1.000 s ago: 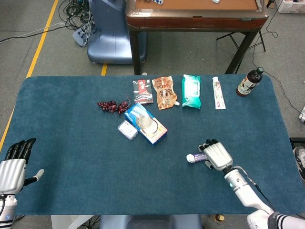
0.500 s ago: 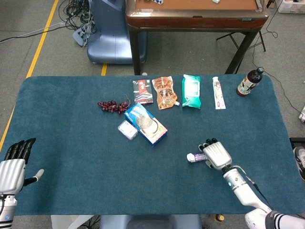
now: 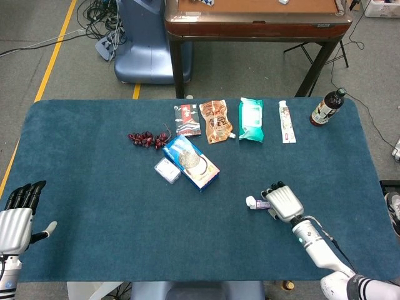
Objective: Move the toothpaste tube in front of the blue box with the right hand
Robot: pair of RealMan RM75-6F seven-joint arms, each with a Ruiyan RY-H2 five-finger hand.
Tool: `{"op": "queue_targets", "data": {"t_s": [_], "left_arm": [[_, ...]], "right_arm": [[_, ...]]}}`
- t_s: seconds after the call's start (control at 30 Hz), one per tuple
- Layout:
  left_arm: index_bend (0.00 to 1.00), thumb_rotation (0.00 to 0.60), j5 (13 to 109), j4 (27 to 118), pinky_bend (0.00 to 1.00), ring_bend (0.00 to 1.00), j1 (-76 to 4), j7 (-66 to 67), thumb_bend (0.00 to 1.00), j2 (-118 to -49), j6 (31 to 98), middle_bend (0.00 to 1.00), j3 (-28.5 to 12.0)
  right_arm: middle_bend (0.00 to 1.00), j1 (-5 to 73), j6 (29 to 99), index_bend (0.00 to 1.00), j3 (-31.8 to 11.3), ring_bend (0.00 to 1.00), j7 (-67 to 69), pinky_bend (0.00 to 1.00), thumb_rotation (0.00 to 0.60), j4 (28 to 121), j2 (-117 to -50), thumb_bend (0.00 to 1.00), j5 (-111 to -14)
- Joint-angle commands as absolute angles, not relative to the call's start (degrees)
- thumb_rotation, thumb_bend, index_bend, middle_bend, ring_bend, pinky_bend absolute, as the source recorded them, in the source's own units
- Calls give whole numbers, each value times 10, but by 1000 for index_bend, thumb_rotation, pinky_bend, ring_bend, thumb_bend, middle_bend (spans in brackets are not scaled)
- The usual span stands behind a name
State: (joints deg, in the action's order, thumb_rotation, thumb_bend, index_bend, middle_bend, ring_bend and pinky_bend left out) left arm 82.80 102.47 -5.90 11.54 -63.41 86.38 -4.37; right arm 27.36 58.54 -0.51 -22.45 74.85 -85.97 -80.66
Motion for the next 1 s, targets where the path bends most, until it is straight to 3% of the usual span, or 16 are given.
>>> {"op": "queue_targets", "data": {"t_s": [0.03, 0.13, 0.3, 0.5, 0.83, 0.9, 1.0], "left_arm": [[0, 600, 828, 1025, 48, 63, -59, 116, 180, -634, 864, 89, -44], [0, 600, 829, 1026, 48, 63, -59, 115, 179, -633, 864, 89, -44], [0, 600, 832, 1032, 49, 63, -69, 111, 180, -624, 849, 89, -45], [0, 600, 844, 1043, 49, 63, -102, 105, 180, -604, 802, 89, -49], [0, 600, 872, 1035, 48, 78, -196, 27, 180, -581, 673, 99, -60], [5, 600, 879, 1025, 53, 113, -218, 19, 180, -581, 645, 134, -60], [42, 600, 890, 1014, 86, 242, -251, 12, 180, -581, 600, 274, -58]], "right_arm": [[528, 275, 579, 510, -6, 334, -226, 265, 564, 748, -860, 400, -802], [558, 278, 579, 551, -8, 367, -219, 265, 597, 751, -859, 473, -803], [633, 285, 577, 626, -14, 449, -208, 293, 600, 769, -841, 647, -806], [681, 306, 545, 691, -24, 516, -197, 339, 600, 835, -790, 738, -797], [716, 372, 461, 741, -62, 571, -254, 370, 600, 980, -677, 781, -730], [717, 391, 439, 743, -70, 573, -267, 371, 600, 1006, -658, 785, -704], [718, 424, 409, 752, -79, 572, -293, 371, 600, 1034, -637, 792, -663]]}}
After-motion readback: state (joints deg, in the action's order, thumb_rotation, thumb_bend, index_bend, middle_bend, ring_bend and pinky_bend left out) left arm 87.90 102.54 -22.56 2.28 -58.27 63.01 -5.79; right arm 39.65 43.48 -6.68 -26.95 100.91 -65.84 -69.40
